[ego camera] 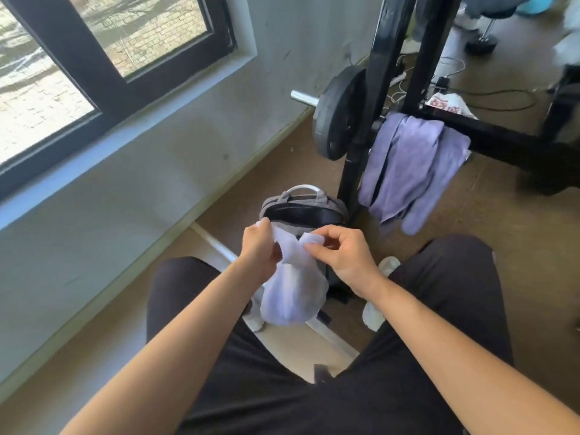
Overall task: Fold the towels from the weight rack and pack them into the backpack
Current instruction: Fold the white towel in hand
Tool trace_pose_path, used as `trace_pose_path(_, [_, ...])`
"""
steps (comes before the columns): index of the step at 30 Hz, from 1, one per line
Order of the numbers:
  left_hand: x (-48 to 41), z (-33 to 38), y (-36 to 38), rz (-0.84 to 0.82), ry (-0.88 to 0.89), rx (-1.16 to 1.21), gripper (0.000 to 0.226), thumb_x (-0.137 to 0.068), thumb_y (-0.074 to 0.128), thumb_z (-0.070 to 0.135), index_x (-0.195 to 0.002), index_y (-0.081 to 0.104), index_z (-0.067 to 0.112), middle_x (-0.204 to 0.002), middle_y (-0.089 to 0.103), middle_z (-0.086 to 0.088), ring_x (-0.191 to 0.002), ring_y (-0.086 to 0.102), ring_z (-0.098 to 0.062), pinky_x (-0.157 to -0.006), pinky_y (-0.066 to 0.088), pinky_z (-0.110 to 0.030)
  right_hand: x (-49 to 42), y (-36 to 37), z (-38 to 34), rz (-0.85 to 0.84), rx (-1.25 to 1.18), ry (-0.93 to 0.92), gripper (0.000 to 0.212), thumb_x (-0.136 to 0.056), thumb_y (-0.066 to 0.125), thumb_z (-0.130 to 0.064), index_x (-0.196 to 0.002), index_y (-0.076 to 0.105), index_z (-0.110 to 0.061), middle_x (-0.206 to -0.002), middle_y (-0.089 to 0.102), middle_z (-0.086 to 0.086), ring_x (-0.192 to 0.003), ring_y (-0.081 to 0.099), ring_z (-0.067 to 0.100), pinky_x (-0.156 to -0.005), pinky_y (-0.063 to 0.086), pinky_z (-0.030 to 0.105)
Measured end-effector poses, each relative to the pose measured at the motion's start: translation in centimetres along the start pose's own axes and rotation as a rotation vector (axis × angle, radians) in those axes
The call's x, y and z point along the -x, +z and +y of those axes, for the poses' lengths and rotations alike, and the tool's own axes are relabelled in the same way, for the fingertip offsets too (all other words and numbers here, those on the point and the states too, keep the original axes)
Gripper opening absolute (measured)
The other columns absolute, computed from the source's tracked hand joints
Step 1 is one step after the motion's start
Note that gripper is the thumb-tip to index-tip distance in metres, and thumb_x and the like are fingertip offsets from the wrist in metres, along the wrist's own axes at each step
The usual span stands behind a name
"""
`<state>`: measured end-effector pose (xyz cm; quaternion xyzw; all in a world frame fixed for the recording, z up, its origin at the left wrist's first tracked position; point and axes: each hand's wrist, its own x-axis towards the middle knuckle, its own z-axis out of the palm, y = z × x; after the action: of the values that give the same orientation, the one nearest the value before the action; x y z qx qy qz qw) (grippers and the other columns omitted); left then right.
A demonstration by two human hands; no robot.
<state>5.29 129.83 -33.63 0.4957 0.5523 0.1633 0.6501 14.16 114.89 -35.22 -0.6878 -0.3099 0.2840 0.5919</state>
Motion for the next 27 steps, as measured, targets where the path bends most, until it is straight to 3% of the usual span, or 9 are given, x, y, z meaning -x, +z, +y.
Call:
trace_pose_path(4, [-1.2,-2.2,0.6,0.009,-0.135,0.102,0.015,-0.104,0.043,0.019,-0.104,0.052,0.007,-0.081,0.050,-0.011,-0.068,0.051,-0.024,-0.056,0.040,-0.028,0.9,1.0,1.4,-0.067,0.165,-0.050,0.024,-0.093,0.073,-0.027,-0.115,0.074,-0.018,-0.107,0.073,-0.008,-0.100,0.068,0.004,-0.082,0.055,0.014])
trace_pose_path(6, [-1.3,-3.0,0.9,0.002,-0.181,0.194,0.012,-0.102,0.045,0.014,-0.102,0.052,0.005,-0.087,0.053,-0.013,-0.071,0.055,-0.025,-0.058,0.045,-0.030,1.0,1.0,1.8,-0.093,0.244,-0.049,0.034,-0.090,0.075,-0.033,-0.121,0.068,-0.021,-0.114,0.070,-0.009,-0.102,0.065,0.003,-0.084,0.051,0.009])
trace_pose_path(10, [0.1,-4.1,1.1,-0.095,-0.215,0.311,0.013,-0.102,0.055,0.016,-0.103,0.055,0.003,-0.076,0.051,-0.007,-0.046,0.056,-0.014,-0.050,0.047,-0.028,1.1,1.3,2.5,-0.087,0.386,-0.038,0.046,-0.082,0.082,-0.038,-0.121,0.064,-0.022,-0.108,0.064,-0.018,-0.094,0.060,-0.007,-0.077,0.043,-0.001])
trace_pose_path(14, [1.0,-4.3,-0.2,-0.315,-0.133,0.393,0.008,-0.099,0.055,0.009,-0.105,0.056,0.003,-0.081,0.066,-0.011,-0.074,0.074,-0.025,-0.069,0.060,-0.030,0.1,0.6,2.6,-0.011,0.288,-0.012,0.017,-0.093,0.073,-0.029,-0.104,0.074,-0.015,-0.091,0.075,-0.006,-0.085,0.069,0.005,-0.072,0.056,0.019])
trace_pose_path(17, [1.8,-3.8,-1.0,-0.446,0.072,0.139,0.015,-0.098,0.058,0.006,-0.084,0.061,0.011,-0.091,0.074,-0.011,-0.090,0.075,-0.024,-0.080,0.057,-0.031,-0.6,-0.4,1.8,-0.016,0.134,0.089,0.015,-0.092,0.074,-0.018,-0.106,0.073,-0.012,-0.092,0.076,0.001,-0.086,0.073,0.012,-0.075,0.063,0.031])
trace_pose_path(19, [2.1,-4.4,-0.9,-0.498,0.167,-0.018,0.008,-0.098,0.066,0.016,-0.092,0.065,0.011,-0.099,0.074,-0.011,-0.097,0.074,-0.025,-0.082,0.058,-0.032,-0.5,-0.4,1.5,-0.057,0.059,0.132,0.019,-0.091,0.074,-0.011,-0.110,0.071,-0.013,-0.096,0.076,0.004,-0.090,0.074,0.014,-0.075,0.063,0.029])
trace_pose_path(23, [1.7,-6.5,-0.9,-0.487,0.195,-0.077,0.037,-0.088,0.079,0.040,-0.108,0.065,0.012,-0.109,0.071,-0.018,-0.100,0.073,-0.029,-0.089,0.059,-0.043,0.4,0.5,2.4,-0.122,-0.129,0.231,0.038,-0.094,0.056,0.011,-0.121,0.066,-0.013,-0.101,0.074,0.018,-0.093,0.075,0.029,-0.077,0.062,0.033])
trace_pose_path(25, [1.3,-7.4,-1.0,-0.483,0.197,-0.056,0.032,-0.093,0.076,0.035,-0.111,0.068,0.010,-0.109,0.073,-0.019,-0.100,0.074,-0.032,-0.086,0.061,-0.044,0.8,0.8,3.2,-0.123,-0.129,0.223,0.041,-0.095,0.053,0.012,-0.124,0.065,-0.013,-0.100,0.073,0.020,-0.094,0.074,0.032,-0.081,0.063,0.037])
trace_pose_path(27, [1.0,-7.6,-0.8,-0.476,0.201,-0.042,0.023,-0.099,0.068,0.026,-0.109,0.071,0.005,-0.102,0.075,-0.017,-0.092,0.075,-0.028,-0.076,0.060,-0.035,1.0,1.2,4.0,-0.103,-0.046,0.179,0.036,-0.095,0.056,0.010,-0.121,0.067,-0.011,-0.098,0.070,0.024,-0.093,0.074,0.033,-0.081,0.063,0.041])
